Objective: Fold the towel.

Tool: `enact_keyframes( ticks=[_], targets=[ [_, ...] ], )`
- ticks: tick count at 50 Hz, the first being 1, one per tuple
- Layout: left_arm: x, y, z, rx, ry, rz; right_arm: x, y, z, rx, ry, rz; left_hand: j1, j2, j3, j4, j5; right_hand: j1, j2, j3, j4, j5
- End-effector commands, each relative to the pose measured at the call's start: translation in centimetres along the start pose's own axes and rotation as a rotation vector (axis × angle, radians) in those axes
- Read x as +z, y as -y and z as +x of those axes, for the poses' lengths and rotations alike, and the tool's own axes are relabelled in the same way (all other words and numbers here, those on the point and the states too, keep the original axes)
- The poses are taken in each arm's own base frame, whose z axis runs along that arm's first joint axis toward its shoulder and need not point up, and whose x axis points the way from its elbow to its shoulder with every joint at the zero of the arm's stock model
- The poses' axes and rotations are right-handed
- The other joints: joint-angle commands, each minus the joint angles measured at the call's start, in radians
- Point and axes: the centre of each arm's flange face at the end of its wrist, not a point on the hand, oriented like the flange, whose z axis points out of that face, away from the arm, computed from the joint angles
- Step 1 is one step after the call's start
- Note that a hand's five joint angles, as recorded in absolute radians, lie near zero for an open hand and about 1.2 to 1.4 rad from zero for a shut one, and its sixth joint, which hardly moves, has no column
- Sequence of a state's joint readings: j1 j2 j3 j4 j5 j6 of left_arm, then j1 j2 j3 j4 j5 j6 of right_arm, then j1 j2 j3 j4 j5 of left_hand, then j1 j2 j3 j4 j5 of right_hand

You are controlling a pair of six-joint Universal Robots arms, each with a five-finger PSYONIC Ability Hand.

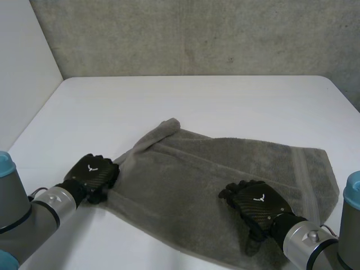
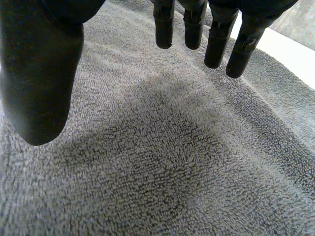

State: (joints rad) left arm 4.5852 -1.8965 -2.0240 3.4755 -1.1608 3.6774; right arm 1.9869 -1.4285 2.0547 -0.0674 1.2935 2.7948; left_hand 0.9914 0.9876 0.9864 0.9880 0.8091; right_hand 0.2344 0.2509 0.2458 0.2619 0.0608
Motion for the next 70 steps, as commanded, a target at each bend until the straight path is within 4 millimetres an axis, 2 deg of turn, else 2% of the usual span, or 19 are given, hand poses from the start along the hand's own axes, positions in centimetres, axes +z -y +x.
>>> enact_keyframes(
  ticks=[1,6,11,19,25,30,32,50,52,54,55,56,57,58,65,67,68,70],
  targets=[
    [0.5,-0.3,-0.1,-0.001,0.001,0.001,0.1,-0.3,0.0,-0.041,-0.008,-0.009,0.405,0.409,0.410,0.408,0.413,-0.060,-0.076,-0.071,-0.087,-0.061],
    [0.7,-0.3,-0.2,-0.005,0.003,-0.005,0.0,-0.3,0.1,-0.042,-0.011,-0.016,0.405,0.409,0.410,0.408,0.413,-0.060,-0.076,-0.071,-0.087,-0.061],
    [0.8,0.5,-0.6,-0.005,0.017,0.019,-0.2,-0.2,0.0,-0.031,-0.004,-0.031,0.405,0.409,0.410,0.408,0.413,-0.060,-0.076,-0.071,-0.087,-0.061],
    [1.6,4.5,-1.9,-0.071,0.041,0.146,-0.9,-0.6,-0.5,-0.009,0.033,-0.086,0.405,0.409,0.410,0.408,0.413,-0.060,-0.076,-0.071,-0.087,-0.061],
    [2.4,5.9,-2.8,-0.157,0.056,0.181,-1.0,-1.1,-0.8,-0.006,0.042,-0.103,0.405,0.409,0.410,0.408,0.413,-0.041,-0.057,-0.052,-0.068,-0.042],
    [3.0,5.9,-3.0,-0.182,0.070,0.175,-1.0,-1.2,-1.1,-0.012,0.050,-0.095,0.405,0.409,0.410,0.408,0.413,0.103,0.087,0.092,0.076,0.102],
    [3.1,5.9,-3.0,-0.182,0.073,0.173,-1.0,-1.1,-1.2,-0.022,0.054,-0.069,0.405,0.409,0.410,0.408,0.413,0.255,0.239,0.244,0.228,0.254],
    [3.3,5.8,-3.1,-0.187,0.078,0.171,-0.1,-2.2,-1.7,-0.047,0.054,-0.063,0.405,0.409,0.410,0.408,0.413,0.400,0.383,0.388,0.372,0.399],
    [3.2,5.8,-3.1,-0.188,0.078,0.169,0.0,-2.2,-1.6,-0.047,0.054,-0.065,0.405,0.409,0.410,0.408,0.413,0.461,0.445,0.450,0.434,0.460],
    [3.2,5.8,-3.1,-0.188,0.077,0.168,0.2,-2.1,-1.5,-0.051,0.044,-0.050,0.405,0.409,0.410,0.408,0.413,0.806,0.789,0.794,0.778,0.805],
    [3.2,5.8,-3.1,-0.188,0.077,0.168,0.2,-2.1,-1.5,-0.052,0.044,-0.050,0.405,0.409,0.410,0.408,0.413,0.808,0.791,0.796,0.780,0.807],
    [3.2,5.7,-3.0,-0.189,0.076,0.167,0.3,-2.0,-1.4,-0.057,0.031,-0.031,0.405,0.409,0.410,0.408,0.413,1.040,1.024,1.029,1.013,1.039],
    [3.2,5.7,-3.0,-0.190,0.075,0.164,0.3,-2.0,-1.4,-0.057,0.031,-0.031,0.405,0.409,0.410,0.408,0.413,1.042,1.026,1.031,1.015,1.042],
    [3.2,5.7,-3.0,-0.190,0.075,0.164,0.5,-1.9,-1.2,-0.062,0.015,-0.013,0.405,0.409,0.410,0.408,0.413,1.161,1.144,1.149,1.133,1.160],
    [2.8,5.5,-2.7,-0.196,0.070,0.152,0.8,-1.2,0.3,-0.081,-0.089,0.028,0.405,0.409,0.410,0.408,0.413,1.162,1.145,1.150,1.134,1.161],
    [2.7,5.4,-2.6,-0.199,0.065,0.143,0.1,0.2,1.3,-0.100,-0.163,0.080,0.405,0.409,0.410,0.408,0.413,1.162,1.145,1.150,1.134,1.161],
    [2.5,5.2,-2.4,-0.209,0.057,0.123,0.1,0.2,1.3,-0.101,-0.163,0.080,0.405,0.409,0.410,0.408,0.413,1.162,1.145,1.150,1.134,1.161],
    [2.2,4.9,-2.1,-0.218,0.047,0.096,-0.5,1.6,2.6,-0.112,-0.224,0.128,0.405,0.409,0.410,0.408,0.413,1.162,1.145,1.150,1.134,1.161]
  ],
)
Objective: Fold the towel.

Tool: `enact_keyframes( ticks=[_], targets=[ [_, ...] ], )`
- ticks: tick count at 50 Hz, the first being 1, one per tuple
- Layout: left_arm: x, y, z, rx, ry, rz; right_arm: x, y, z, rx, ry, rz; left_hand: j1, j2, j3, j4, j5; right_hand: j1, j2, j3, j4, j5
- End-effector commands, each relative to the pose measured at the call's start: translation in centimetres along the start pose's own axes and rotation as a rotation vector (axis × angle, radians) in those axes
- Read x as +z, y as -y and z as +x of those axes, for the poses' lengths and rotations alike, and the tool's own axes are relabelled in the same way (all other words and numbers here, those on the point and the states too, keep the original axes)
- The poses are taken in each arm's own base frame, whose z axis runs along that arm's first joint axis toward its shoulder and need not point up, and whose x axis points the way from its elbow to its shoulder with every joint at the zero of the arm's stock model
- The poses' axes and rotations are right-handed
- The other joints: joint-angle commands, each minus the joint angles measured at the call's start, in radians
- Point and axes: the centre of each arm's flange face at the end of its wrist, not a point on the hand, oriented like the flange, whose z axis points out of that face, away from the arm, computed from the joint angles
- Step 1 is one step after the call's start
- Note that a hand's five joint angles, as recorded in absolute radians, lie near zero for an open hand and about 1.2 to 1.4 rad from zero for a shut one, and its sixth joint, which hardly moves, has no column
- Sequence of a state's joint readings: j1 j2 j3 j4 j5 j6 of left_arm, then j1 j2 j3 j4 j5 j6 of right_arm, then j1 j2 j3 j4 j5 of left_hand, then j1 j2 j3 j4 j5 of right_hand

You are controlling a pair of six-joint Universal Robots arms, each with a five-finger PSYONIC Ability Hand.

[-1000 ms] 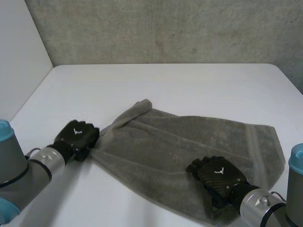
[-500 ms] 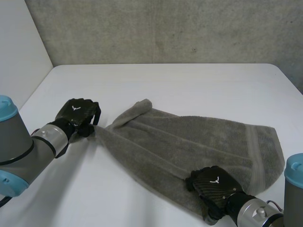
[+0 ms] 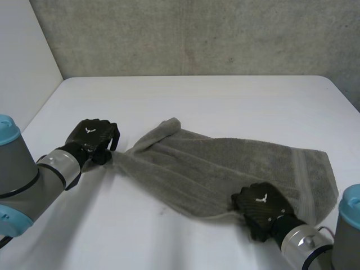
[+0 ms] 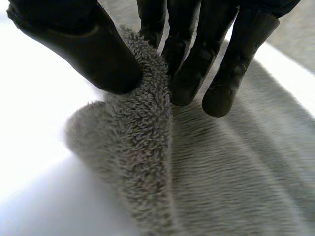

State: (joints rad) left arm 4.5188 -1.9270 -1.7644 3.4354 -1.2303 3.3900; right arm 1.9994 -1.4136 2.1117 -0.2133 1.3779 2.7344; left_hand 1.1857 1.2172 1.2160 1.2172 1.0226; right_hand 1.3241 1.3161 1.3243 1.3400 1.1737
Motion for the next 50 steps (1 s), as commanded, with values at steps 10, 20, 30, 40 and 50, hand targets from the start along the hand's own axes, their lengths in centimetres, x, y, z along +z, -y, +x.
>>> enact_keyframes(
  ticks=[10,20,30,40,50],
  targets=[
    [-3.2,-1.1,1.9,-0.062,-0.062,-0.185,-1.4,2.7,5.7,-0.090,-0.221,0.018,0.211,0.179,0.180,0.179,0.199,0.072,0.080,0.072,0.056,0.048],
    [-5.2,-1.3,4.1,-0.048,-0.044,-0.338,-0.5,1.7,7.4,-0.084,-0.122,-0.206,0.211,0.179,0.180,0.179,0.199,0.072,0.080,0.072,0.056,0.048],
    [0.0,3.7,3.5,-0.037,0.011,-0.134,4.6,8.4,13.4,-0.205,-0.292,0.070,0.211,0.179,0.180,0.179,0.199,0.072,0.080,0.072,0.056,0.048],
    [3.1,23.2,-1.0,-0.143,0.176,0.639,3.9,25.3,19.4,-0.409,-0.667,0.877,0.211,0.179,0.180,0.179,0.199,0.072,0.080,0.072,0.056,0.048],
    [1.9,25.4,-2.3,-0.205,0.255,0.749,4.6,24.3,18.5,-0.275,-0.496,0.920,0.211,0.179,0.180,0.179,0.199,0.072,0.080,0.072,0.056,0.048]
  ],
)
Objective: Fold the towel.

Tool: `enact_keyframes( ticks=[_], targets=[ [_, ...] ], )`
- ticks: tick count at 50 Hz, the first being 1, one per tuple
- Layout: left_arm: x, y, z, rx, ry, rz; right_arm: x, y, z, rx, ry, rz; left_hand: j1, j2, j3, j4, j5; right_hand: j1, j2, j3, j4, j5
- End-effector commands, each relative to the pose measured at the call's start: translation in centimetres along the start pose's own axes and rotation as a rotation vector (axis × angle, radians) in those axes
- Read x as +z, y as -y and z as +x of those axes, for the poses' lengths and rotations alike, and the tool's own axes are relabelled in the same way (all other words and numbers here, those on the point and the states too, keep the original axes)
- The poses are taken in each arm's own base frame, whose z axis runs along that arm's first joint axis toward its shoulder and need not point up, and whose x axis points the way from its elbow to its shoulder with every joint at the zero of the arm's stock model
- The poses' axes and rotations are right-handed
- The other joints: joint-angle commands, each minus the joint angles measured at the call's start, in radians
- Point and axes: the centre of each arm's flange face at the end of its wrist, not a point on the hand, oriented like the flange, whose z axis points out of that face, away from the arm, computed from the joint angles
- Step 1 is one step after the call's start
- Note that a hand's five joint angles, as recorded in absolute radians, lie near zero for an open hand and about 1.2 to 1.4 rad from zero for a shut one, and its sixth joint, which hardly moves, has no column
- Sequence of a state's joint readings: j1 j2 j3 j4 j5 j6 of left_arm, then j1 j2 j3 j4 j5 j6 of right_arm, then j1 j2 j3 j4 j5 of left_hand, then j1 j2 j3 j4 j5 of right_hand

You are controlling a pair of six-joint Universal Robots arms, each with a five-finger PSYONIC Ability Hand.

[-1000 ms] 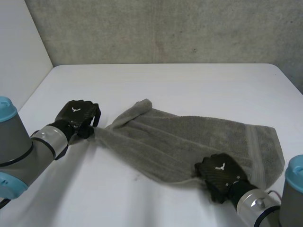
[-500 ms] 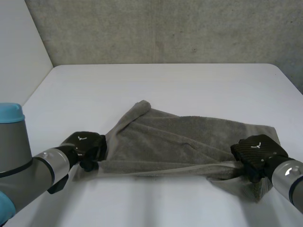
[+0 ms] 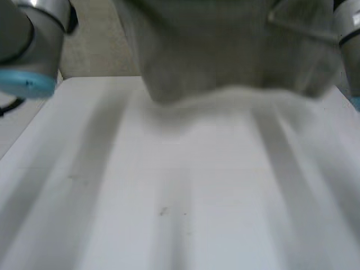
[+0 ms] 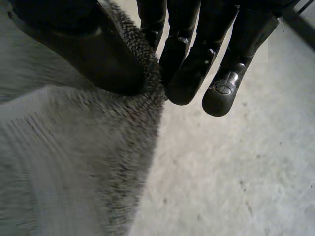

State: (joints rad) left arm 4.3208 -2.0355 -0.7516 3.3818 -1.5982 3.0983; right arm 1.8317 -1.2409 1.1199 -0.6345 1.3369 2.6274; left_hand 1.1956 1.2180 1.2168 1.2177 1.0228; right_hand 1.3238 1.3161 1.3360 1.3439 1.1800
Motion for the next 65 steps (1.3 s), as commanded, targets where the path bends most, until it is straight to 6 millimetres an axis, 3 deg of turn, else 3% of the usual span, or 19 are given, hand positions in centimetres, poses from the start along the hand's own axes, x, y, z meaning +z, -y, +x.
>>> enact_keyframes(
  ticks=[1,5,7,8,10,11,12,13,15,21,26,28,29,31,37,44,51,59,65],
  targets=[
    [-2.5,-2.9,-0.7,-0.002,0.041,-0.158,-3.7,-2.4,-3.1,0.173,0.188,-0.171,0.201,0.178,0.179,0.179,0.199,0.072,0.080,0.060,0.052,0.042],
    [-5.7,-6.2,-1.2,0.009,0.048,-0.319,-6.4,-3.5,-5.4,0.229,0.341,-0.261,0.201,0.178,0.179,0.179,0.199,0.072,0.080,0.060,0.052,0.042],
    [-9.3,-9.7,-1.7,0.019,0.058,-0.472,-8.1,-4.3,-6.8,0.265,0.417,-0.312,0.201,0.178,0.179,0.179,0.199,0.072,0.080,0.060,0.052,0.042],
    [-9.3,-9.8,-1.7,0.019,0.058,-0.472,-9.7,-5.2,-8.0,0.299,0.478,-0.363,0.201,0.178,0.179,0.179,0.199,0.072,0.080,0.060,0.052,0.042],
    [-13.0,-12.7,-1.8,0.024,0.061,-0.614,-11.2,-6.1,-9.2,0.334,0.527,-0.418,0.201,0.178,0.179,0.179,0.199,0.072,0.080,0.060,0.052,0.042],
    [-13.0,-12.7,-1.8,0.025,0.061,-0.615,-12.7,-6.9,-10.2,0.365,0.569,-0.468,0.201,0.178,0.179,0.179,0.199,0.072,0.080,0.060,0.052,0.042],
    [-14.9,-14.1,-1.9,0.028,0.065,-0.680,-14.4,-7.9,-11.2,0.392,0.603,-0.525,0.201,0.178,0.179,0.179,0.199,0.072,0.080,0.060,0.052,0.042],
    [-16.5,-15.1,-2.0,0.030,0.067,-0.734,-14.4,-7.9,-11.2,0.392,0.603,-0.526,0.201,0.178,0.179,0.179,0.199,0.072,0.080,0.060,0.052,0.042],
    [-18.0,-16.0,-2.1,0.033,0.070,-0.780,-17.7,-9.8,-13.2,0.428,0.663,-0.639,0.201,0.178,0.179,0.179,0.199,0.072,0.080,0.060,0.052,0.042],
    [-20.9,-17.1,-2.2,0.033,0.074,-0.854,-21.3,-11.6,-15.2,0.410,0.738,-0.738,0.201,0.178,0.179,0.179,0.199,0.072,0.080,0.060,0.052,0.042],
    [-20.3,-15.6,-2.2,0.032,0.074,-0.817,-21.9,-12.0,-14.9,0.368,0.718,-0.806,0.201,0.178,0.179,0.179,0.199,0.062,0.069,0.050,0.042,0.031],
    [-19.9,-14.8,-2.2,0.032,0.073,-0.793,-21.8,-11.8,-14.2,0.354,0.669,-0.852,0.201,0.178,0.179,0.179,0.199,-0.361,-0.354,-0.374,-0.382,-0.392],
    [-19.5,-14.1,-2.1,0.030,0.071,-0.770,-21.8,-11.8,-14.2,0.354,0.668,-0.852,0.201,0.178,0.179,0.179,0.199,-0.364,-0.356,-0.376,-0.384,-0.395],
    [-19.3,-13.6,-2.0,0.028,0.069,-0.753,-21.2,-11.1,-13.4,0.375,0.603,-0.875,0.201,0.178,0.179,0.179,0.199,-0.858,-0.851,-0.870,-0.878,-0.889],
    [-18.1,-12.0,-1.6,0.023,0.059,-0.692,-20.7,-10.0,-12.4,0.493,0.508,-0.910,0.201,0.178,0.179,0.179,0.199,-1.094,-1.087,-1.107,-1.114,-1.125],
    [-16.9,-11.2,-1.5,0.020,0.056,-0.648,-20.6,-9.1,-11.3,0.549,0.455,-0.921,0.201,0.178,0.179,0.179,0.199,-1.149,-1.142,-1.161,-1.169,-1.180],
    [-16.0,-10.9,-1.8,0.017,0.067,-0.622,-21.9,-10.1,-8.9,0.541,0.360,-1.002,0.201,0.178,0.179,0.179,0.199,-1.149,-1.142,-1.161,-1.169,-1.180],
    [-14.6,-10.0,-1.7,0.015,0.064,-0.581,-24.1,-11.0,-8.7,0.543,0.331,-1.091,0.201,0.178,0.179,0.179,0.199,-1.148,-1.140,-1.160,-1.168,-1.179],
    [-13.3,-8.3,-1.2,0.009,0.055,-0.574,-24.3,-10.7,-9.0,0.601,0.312,-1.105,0.201,0.178,0.179,0.179,0.199,-1.149,-1.142,-1.161,-1.169,-1.180]
  ],
)
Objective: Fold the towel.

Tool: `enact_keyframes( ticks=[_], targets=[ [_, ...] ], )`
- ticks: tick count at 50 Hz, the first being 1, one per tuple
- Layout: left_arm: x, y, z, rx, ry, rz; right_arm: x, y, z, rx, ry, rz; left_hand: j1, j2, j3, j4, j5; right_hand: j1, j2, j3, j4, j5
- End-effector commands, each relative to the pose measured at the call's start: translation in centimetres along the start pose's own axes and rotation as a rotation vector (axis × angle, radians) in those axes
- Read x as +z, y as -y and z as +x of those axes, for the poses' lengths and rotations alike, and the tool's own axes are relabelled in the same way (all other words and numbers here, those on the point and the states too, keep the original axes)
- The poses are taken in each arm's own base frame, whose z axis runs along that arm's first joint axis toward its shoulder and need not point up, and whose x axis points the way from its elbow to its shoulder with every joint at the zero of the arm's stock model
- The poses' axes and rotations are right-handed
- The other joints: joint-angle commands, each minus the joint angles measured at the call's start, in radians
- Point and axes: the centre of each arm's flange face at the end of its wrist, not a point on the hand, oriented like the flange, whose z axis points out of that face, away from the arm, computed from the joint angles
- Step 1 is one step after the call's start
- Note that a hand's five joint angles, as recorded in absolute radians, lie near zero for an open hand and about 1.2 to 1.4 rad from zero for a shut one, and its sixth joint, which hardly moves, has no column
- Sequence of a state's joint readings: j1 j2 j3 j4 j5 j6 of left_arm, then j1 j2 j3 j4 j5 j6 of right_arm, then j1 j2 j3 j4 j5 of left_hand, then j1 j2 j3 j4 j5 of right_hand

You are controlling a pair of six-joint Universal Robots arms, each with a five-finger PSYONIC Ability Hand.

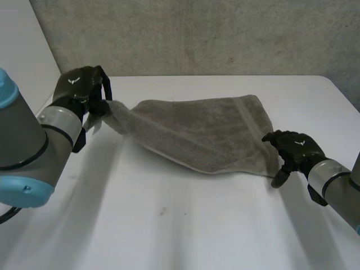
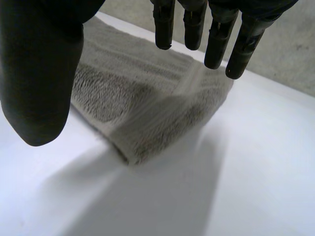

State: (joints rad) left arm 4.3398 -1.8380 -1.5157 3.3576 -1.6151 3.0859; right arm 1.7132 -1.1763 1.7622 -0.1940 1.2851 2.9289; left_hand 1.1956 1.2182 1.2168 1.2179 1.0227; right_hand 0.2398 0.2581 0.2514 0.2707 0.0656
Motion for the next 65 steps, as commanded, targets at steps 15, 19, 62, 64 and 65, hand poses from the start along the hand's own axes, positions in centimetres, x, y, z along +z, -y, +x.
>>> enact_keyframes(
  ticks=[15,19,62,64,65],
  targets=[
    [0.1,4.6,1.2,-0.044,-0.024,0.028,0.9,0.2,-6.6,0.138,0.168,0.097,0.201,0.178,0.179,0.178,0.199,-0.065,-0.084,-0.077,-0.096,-0.066],
    [0.1,5.3,1.4,-0.068,-0.028,0.040,1.7,0.1,-8.2,0.128,0.183,0.132,0.201,0.178,0.179,0.178,0.199,-0.065,-0.084,-0.077,-0.096,-0.066],
    [1.1,5.8,-0.8,-0.134,0.042,0.000,6.1,0.9,2.5,0.154,-0.207,0.147,0.201,0.178,0.179,0.178,0.199,0.177,0.159,0.165,0.146,0.177],
    [1.1,5.6,-0.8,-0.134,0.043,-0.006,6.1,0.8,2.8,0.160,-0.198,0.140,0.201,0.178,0.179,0.178,0.199,0.299,0.281,0.287,0.268,0.299],
    [1.1,5.3,-0.8,-0.134,0.044,-0.014,6.1,0.7,2.9,0.165,-0.181,0.134,0.201,0.178,0.179,0.178,0.199,0.451,0.433,0.440,0.420,0.451]
  ],
)
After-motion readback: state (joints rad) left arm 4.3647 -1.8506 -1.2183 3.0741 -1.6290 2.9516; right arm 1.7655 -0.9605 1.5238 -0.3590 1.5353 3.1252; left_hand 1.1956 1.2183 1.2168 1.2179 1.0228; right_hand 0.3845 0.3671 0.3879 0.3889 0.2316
